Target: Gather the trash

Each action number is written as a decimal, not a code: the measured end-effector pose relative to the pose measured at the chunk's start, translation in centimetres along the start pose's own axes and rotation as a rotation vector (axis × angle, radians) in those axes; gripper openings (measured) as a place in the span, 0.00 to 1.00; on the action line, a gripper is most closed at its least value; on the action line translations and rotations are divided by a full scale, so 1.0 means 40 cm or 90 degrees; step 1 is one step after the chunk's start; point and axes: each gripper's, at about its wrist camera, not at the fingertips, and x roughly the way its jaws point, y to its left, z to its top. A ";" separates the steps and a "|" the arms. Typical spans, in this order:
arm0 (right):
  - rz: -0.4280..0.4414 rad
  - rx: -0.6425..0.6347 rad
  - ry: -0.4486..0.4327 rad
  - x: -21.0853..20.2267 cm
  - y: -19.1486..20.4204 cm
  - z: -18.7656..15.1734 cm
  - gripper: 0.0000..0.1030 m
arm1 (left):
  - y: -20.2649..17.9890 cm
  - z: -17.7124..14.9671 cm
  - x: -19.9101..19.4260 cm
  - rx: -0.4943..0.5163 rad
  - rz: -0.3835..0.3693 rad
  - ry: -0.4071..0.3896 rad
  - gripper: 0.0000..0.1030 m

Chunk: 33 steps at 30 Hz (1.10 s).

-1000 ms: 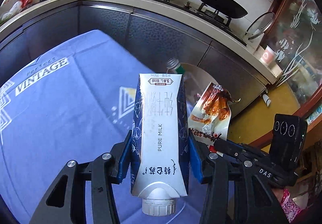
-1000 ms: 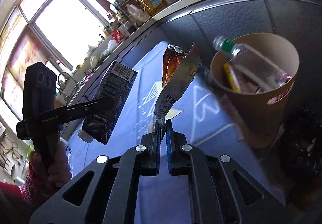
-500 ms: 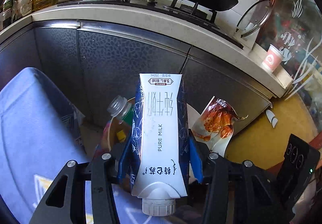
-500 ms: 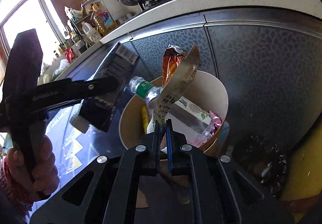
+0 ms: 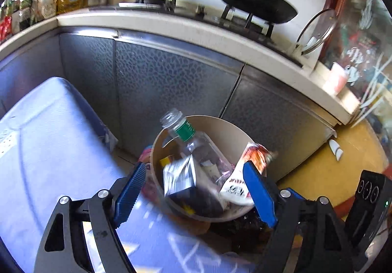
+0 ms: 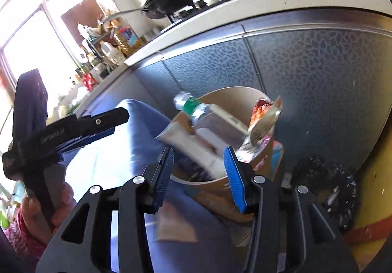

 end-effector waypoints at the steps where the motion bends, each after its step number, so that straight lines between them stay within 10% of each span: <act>1: 0.008 0.003 0.001 -0.015 0.015 -0.010 0.42 | 0.000 -0.007 -0.018 0.002 0.004 -0.001 0.79; 33: 0.107 0.052 0.025 -0.302 0.384 -0.235 0.53 | 0.152 -0.311 -0.583 -0.026 0.141 -0.144 0.94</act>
